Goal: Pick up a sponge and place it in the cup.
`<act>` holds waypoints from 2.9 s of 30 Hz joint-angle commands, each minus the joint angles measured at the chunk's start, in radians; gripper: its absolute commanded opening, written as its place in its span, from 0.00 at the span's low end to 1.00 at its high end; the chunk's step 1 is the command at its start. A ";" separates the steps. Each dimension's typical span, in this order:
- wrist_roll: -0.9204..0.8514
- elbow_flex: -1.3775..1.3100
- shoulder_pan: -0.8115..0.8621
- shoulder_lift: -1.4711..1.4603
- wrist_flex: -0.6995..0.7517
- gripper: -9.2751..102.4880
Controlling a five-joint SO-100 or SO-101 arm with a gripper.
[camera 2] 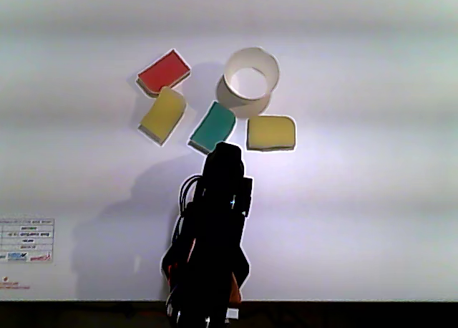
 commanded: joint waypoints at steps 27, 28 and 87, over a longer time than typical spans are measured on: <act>0.101 -0.788 0.118 -0.807 0.087 0.08; 0.075 -0.810 0.146 -0.845 0.075 0.08; -0.110 -0.847 0.370 -1.557 -0.626 0.34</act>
